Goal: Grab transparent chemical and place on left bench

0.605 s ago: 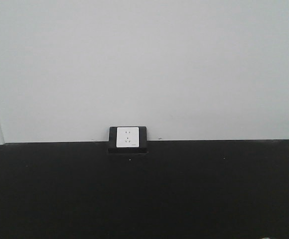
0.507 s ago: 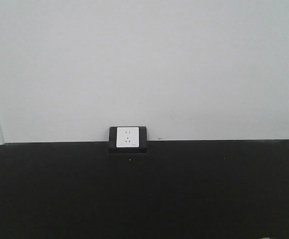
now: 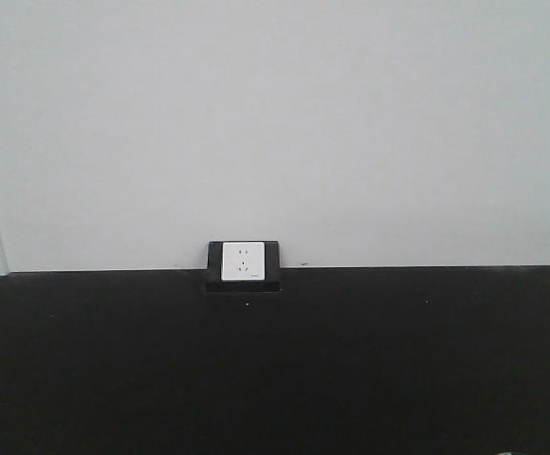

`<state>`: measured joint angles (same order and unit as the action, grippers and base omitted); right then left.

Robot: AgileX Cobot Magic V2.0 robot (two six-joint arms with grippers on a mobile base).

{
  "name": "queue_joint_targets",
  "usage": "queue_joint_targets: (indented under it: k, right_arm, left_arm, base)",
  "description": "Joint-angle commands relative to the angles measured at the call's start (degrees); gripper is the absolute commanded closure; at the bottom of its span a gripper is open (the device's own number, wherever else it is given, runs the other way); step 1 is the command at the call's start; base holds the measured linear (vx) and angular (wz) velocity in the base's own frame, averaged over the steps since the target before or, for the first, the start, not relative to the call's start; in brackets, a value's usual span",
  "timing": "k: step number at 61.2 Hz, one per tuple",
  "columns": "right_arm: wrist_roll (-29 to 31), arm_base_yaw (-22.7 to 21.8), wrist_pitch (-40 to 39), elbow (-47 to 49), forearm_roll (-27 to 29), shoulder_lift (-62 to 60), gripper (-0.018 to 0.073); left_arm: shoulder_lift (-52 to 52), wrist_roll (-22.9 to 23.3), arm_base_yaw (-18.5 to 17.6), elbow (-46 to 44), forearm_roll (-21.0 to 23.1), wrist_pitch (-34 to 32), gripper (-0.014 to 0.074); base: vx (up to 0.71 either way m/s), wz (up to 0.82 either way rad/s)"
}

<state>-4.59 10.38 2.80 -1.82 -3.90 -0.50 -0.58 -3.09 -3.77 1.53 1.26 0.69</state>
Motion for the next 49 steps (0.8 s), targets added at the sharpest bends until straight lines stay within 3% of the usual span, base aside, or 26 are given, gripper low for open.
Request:
queue_joint_targets:
  k: [1,11,16,22,31,36,45,49]
  right_arm:
    - [0.46,-0.22,-6.34,0.04,-0.10,-0.75,0.0567]
    - [-0.18,-0.22,-21.99,0.48,1.01,-0.75,0.0567]
    - [-0.12,-0.22,-27.53,2.62,6.59,-0.60,0.0567]
    - [3.96,-0.22,-24.02,9.19,18.31,1.75,0.0567]
    - [20.42,-0.22,-18.84,19.68,35.64,13.03,0.0567]
    - [26.70,-0.22,-18.28,24.71,43.38,20.37,0.0567]
    - [28.78,-0.22,-17.46,30.56,56.50,30.14,0.0567]
    - [28.89,-0.22,-18.04,31.77,59.20,33.65,0.0567]
  left_arm:
    - [-1.10,0.45,-0.10,0.93,0.04,-4.49,0.0600]
    - [-1.10,0.45,-0.10,0.93,0.04,-4.49,0.0600]
    - [-1.10,0.45,-0.10,0.93,0.04,-4.49,0.0600]
    - [-1.10,0.45,-0.10,0.93,0.04,-4.49,0.0600]
    - [-1.10,0.45,-0.10,0.93,0.04,-4.49,0.0600]
    - [-1.10,0.45,-0.10,0.93,0.04,-4.49,0.0600]
    - [-1.10,0.45,-0.10,0.93,0.04,-4.49,0.0600]
    - [-1.10,0.45,-0.10,0.93,0.04,-4.49,0.0600]
  base:
    - [0.00,0.00]
    - [0.00,0.00]
    - [0.00,0.00]
    - [0.00,0.00]
    - [0.00,0.00]
    - [0.00,0.00]
    - [0.00,0.00]
    - [0.00,0.00]
